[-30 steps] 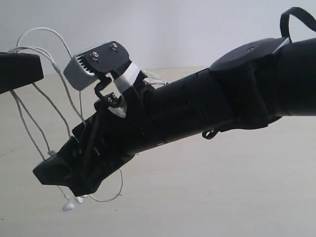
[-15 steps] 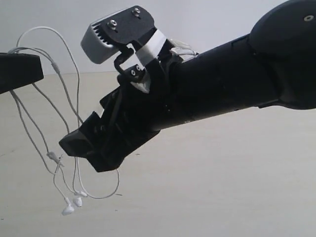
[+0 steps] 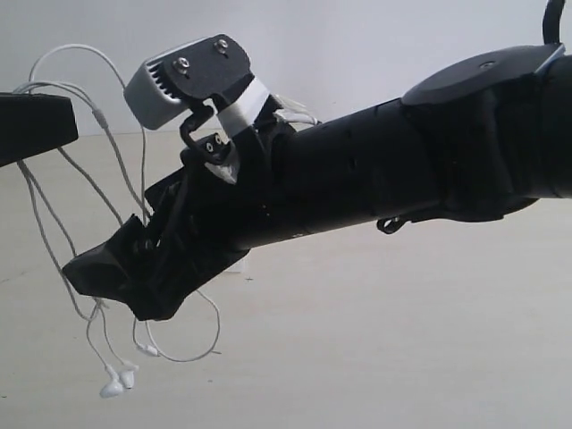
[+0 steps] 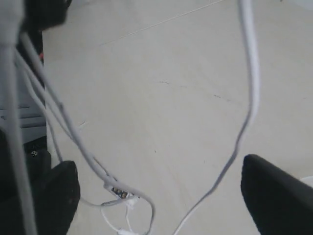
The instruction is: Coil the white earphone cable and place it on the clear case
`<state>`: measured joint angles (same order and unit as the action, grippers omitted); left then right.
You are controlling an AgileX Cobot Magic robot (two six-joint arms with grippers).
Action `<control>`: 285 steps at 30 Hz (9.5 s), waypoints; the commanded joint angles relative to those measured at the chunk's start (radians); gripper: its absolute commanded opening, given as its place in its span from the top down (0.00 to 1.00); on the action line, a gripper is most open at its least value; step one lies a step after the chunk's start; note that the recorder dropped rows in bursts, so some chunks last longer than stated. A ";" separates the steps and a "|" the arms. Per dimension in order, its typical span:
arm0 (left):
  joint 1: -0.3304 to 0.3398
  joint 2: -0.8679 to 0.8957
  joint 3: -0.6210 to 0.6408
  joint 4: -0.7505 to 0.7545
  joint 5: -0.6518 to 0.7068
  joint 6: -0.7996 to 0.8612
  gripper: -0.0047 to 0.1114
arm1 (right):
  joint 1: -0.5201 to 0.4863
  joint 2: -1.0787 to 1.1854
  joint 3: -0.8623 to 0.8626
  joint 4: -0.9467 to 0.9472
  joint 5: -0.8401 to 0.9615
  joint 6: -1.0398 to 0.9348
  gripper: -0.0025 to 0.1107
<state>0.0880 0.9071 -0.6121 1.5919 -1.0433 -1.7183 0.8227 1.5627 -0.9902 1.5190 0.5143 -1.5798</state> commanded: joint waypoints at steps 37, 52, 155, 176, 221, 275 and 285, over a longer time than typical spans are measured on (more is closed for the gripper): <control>0.003 -0.005 -0.005 -0.009 0.016 -0.008 0.96 | 0.004 0.102 -0.005 0.225 0.224 -0.230 0.40; 0.003 -0.005 -0.005 -0.013 0.037 -0.010 0.96 | 0.004 0.102 -0.005 0.225 0.234 -0.227 0.33; 0.003 -0.127 -0.005 0.079 0.460 -0.406 0.96 | 0.004 0.078 -0.096 0.225 0.001 -0.139 0.20; 0.003 -0.132 -0.005 0.080 0.444 -0.406 0.96 | 0.109 0.214 -0.266 0.225 -0.147 -0.170 0.22; 0.003 -0.132 -0.005 0.027 0.420 -0.406 0.96 | 0.109 0.359 -0.405 0.225 -0.073 -0.144 0.45; 0.003 -0.132 -0.005 -0.025 0.385 -0.406 0.96 | 0.109 0.407 -0.405 0.225 0.023 -0.096 0.54; 0.003 -0.132 -0.005 -0.001 0.410 -0.406 0.96 | 0.109 0.330 -0.405 0.073 0.005 0.154 0.42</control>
<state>0.0897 0.7812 -0.6121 1.5920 -0.6413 -2.1196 0.9289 1.9238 -1.3876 1.6765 0.5389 -1.5172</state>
